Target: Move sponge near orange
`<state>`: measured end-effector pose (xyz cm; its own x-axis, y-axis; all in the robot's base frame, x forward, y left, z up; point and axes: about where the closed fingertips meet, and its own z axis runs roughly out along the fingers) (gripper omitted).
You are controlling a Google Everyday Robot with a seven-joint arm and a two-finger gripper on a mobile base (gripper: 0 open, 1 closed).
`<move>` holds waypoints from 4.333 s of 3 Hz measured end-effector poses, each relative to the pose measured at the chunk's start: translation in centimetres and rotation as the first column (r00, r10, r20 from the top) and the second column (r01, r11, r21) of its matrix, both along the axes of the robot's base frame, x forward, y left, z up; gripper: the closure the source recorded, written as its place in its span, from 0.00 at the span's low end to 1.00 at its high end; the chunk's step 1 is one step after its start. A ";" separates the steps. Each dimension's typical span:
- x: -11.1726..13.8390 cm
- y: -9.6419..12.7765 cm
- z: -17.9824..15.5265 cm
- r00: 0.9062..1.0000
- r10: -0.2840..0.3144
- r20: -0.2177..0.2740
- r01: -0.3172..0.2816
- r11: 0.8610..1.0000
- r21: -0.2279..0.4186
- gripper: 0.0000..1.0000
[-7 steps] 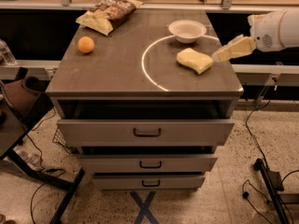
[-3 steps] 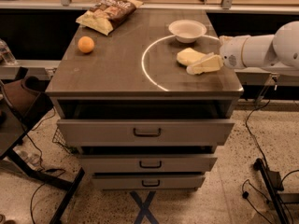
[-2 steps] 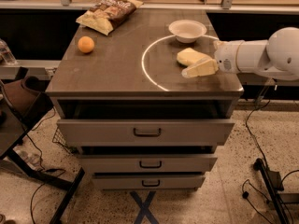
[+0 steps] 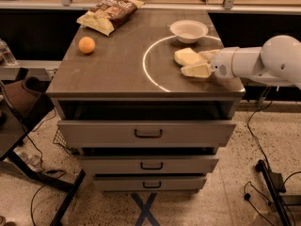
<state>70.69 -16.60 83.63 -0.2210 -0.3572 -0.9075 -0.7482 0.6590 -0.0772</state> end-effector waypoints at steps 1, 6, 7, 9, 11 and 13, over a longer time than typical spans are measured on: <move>0.0 0.3 -0.1 1.000 0.004 -0.001 -0.004 1.000 0.000 0.64; -0.6 3.7 5.8 0.996 0.066 0.066 -0.053 0.981 -0.186 1.00; -0.4 7.5 5.7 0.997 0.071 0.027 -0.063 0.972 -0.228 1.00; -2.8 15.6 5.4 0.983 0.185 0.011 -0.180 0.967 -0.181 1.00; -3.0 22.1 6.1 0.954 0.298 0.037 -0.292 0.949 -0.118 1.00; -1.4 27.3 2.9 0.935 0.353 -0.026 -0.353 0.932 -0.080 1.00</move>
Offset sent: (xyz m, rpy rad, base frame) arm 0.0002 0.0024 -0.0007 0.0005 0.0011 0.0037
